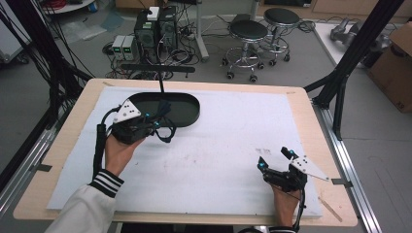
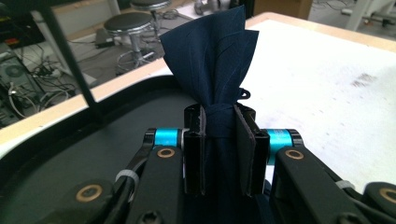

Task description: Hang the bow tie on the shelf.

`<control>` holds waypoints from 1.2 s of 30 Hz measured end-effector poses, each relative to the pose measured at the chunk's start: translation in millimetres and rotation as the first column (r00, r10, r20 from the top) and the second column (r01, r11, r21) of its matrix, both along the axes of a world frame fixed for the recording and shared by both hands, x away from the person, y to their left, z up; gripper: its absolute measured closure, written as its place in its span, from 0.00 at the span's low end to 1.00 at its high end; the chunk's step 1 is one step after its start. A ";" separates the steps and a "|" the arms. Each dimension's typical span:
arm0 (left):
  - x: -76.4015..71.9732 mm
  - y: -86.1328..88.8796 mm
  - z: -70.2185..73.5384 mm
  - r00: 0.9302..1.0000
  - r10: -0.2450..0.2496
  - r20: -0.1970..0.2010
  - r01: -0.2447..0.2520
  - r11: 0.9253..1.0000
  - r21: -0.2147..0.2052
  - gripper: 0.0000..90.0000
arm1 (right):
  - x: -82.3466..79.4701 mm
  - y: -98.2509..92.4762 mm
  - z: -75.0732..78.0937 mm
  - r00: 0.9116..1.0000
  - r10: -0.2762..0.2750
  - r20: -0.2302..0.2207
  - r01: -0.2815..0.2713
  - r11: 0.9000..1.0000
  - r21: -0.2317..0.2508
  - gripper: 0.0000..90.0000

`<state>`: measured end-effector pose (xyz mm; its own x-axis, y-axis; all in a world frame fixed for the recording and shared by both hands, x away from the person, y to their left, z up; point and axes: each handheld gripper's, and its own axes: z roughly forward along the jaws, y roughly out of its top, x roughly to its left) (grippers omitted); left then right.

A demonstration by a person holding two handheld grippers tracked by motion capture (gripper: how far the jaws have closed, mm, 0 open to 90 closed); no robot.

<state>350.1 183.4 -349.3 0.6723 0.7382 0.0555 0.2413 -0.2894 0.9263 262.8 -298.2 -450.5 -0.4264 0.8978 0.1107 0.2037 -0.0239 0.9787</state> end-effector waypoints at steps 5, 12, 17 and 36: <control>7.4 9.8 12.1 1.000 0.017 0.017 -0.017 1.000 -0.006 0.83 | 0.2 -0.2 0.0 1.000 0.001 -0.002 -0.001 1.000 0.002 0.03; 15.2 20.9 27.5 0.998 0.042 0.038 -0.041 0.999 -0.017 0.83 | 0.2 -0.1 0.0 1.000 0.001 -0.001 -0.001 1.000 0.000 0.03; 22.0 27.0 36.8 0.997 0.057 0.059 -0.057 0.998 -0.007 0.83 | 0.1 0.0 0.1 1.000 0.001 -0.001 -0.001 1.000 -0.003 0.03; 61.5 39.6 65.6 0.988 0.107 0.115 -0.111 0.993 0.029 0.83 | 0.5 1.2 0.2 1.000 0.005 -0.005 -0.005 1.000 -0.013 0.03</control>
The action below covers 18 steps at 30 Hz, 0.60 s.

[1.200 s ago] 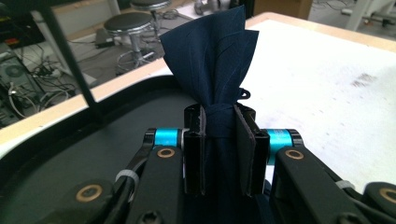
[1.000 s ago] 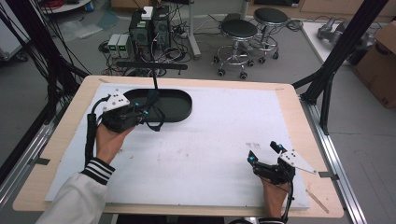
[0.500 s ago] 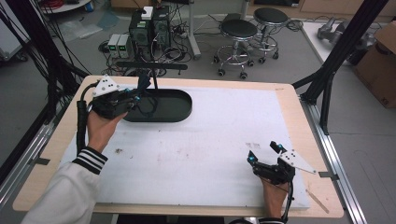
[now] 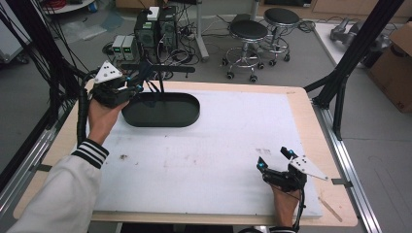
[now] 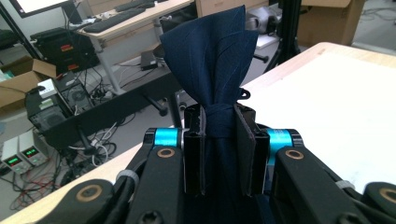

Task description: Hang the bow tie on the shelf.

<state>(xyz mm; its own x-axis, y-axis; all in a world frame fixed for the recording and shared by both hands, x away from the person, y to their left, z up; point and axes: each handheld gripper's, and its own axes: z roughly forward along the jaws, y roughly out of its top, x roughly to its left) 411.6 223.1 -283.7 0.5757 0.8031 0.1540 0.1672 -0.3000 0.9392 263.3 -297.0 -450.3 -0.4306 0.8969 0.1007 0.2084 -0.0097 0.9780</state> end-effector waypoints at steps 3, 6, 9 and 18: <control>7.2 1.4 0.5 1.000 0.005 -0.002 -0.005 1.000 -0.019 0.83 | 0.1 0.1 0.0 1.000 0.000 0.001 0.000 1.000 -0.001 0.03; 14.0 0.9 2.8 1.000 0.010 0.004 -0.010 1.000 -0.015 0.83 | 0.0 0.1 0.0 1.000 0.001 0.001 -0.001 1.000 -0.003 0.03; 20.9 -1.5 5.6 1.000 0.016 0.014 -0.016 1.000 -0.026 0.83 | -0.5 0.3 0.0 1.000 -0.002 0.003 0.002 1.000 -0.003 0.03; 37.8 -0.8 2.5 0.999 0.033 0.029 -0.032 0.999 -0.039 0.83 | 0.3 -0.4 0.0 1.000 -0.003 -0.002 0.003 1.000 0.005 0.03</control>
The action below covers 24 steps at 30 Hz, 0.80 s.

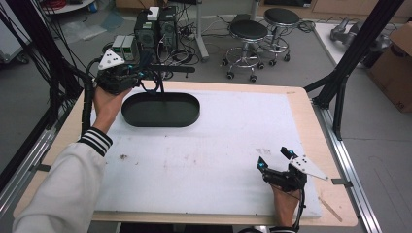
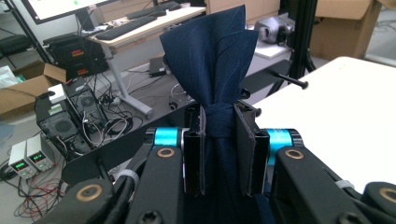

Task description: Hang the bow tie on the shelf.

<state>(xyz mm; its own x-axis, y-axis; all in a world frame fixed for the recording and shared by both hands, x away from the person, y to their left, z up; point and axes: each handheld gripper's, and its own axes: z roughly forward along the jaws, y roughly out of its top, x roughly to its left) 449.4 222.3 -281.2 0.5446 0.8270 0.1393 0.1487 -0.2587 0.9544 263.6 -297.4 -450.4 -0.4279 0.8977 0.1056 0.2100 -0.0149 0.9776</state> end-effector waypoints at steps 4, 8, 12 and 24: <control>5.3 2.2 -2.5 1.000 0.020 0.014 -0.020 1.000 -0.006 0.83 | -0.1 -0.1 0.0 1.000 0.000 0.000 0.000 1.000 0.000 0.03; 9.5 3.9 -4.9 0.998 0.046 0.030 -0.046 0.999 -0.020 0.83 | -0.1 -0.1 0.0 1.000 0.001 -0.002 -0.001 1.000 0.000 0.03; 13.4 5.5 -6.0 0.997 0.060 0.040 -0.059 0.998 -0.018 0.83 | -0.1 -0.2 0.1 1.000 0.001 -0.004 -0.001 1.000 0.003 0.03; 28.7 4.7 -9.5 0.995 0.087 0.050 -0.087 0.996 -0.019 0.83 | 0.2 -0.7 0.0 1.000 0.002 -0.006 -0.002 1.000 0.006 0.03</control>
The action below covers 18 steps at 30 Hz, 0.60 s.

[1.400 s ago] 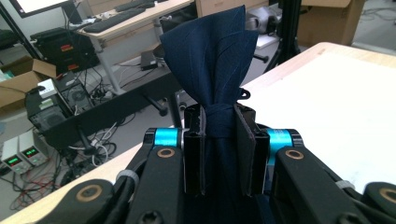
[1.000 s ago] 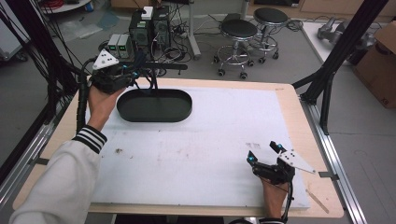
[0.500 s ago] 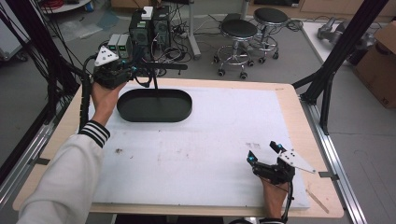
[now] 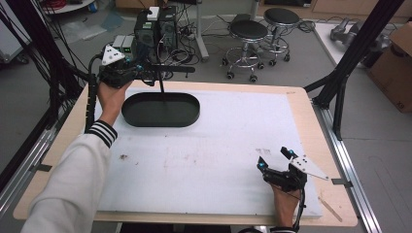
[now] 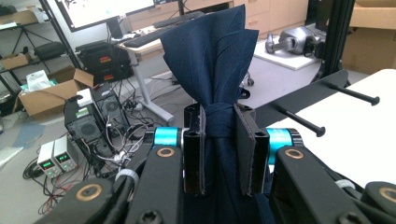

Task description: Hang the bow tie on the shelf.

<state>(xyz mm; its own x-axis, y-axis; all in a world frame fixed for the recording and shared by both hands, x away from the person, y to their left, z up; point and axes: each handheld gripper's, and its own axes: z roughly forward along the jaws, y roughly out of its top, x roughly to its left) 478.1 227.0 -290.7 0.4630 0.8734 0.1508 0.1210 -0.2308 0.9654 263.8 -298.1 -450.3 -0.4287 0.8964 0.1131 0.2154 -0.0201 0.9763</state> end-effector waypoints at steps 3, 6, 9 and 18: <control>1.6 -2.1 -2.2 1.000 0.006 0.004 -0.006 1.000 0.012 0.83 | 0.0 0.0 0.0 1.000 0.000 -0.002 0.000 1.000 0.001 0.03; 2.7 -3.0 -4.0 1.000 0.008 -0.003 -0.008 1.000 0.015 0.83 | -0.1 0.0 0.0 1.000 0.000 -0.001 0.000 1.000 0.001 0.03; 3.1 -3.2 -7.0 1.000 0.012 -0.014 -0.012 1.000 0.015 0.83 | 0.1 0.0 0.0 1.000 0.001 0.001 -0.001 1.000 -0.001 0.03; 4.3 -3.3 -11.3 0.999 0.041 -0.024 -0.041 0.999 0.031 0.83 | 0.3 -0.1 0.0 1.000 0.003 0.004 -0.003 1.000 -0.004 0.03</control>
<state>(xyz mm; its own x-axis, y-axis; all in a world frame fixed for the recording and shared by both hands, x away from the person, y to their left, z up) 482.4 223.6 -301.9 0.4309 0.8870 0.1662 0.1550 -0.2542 0.9546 264.0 -298.2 -450.3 -0.4316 0.8956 0.1081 0.2116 -0.0160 0.9772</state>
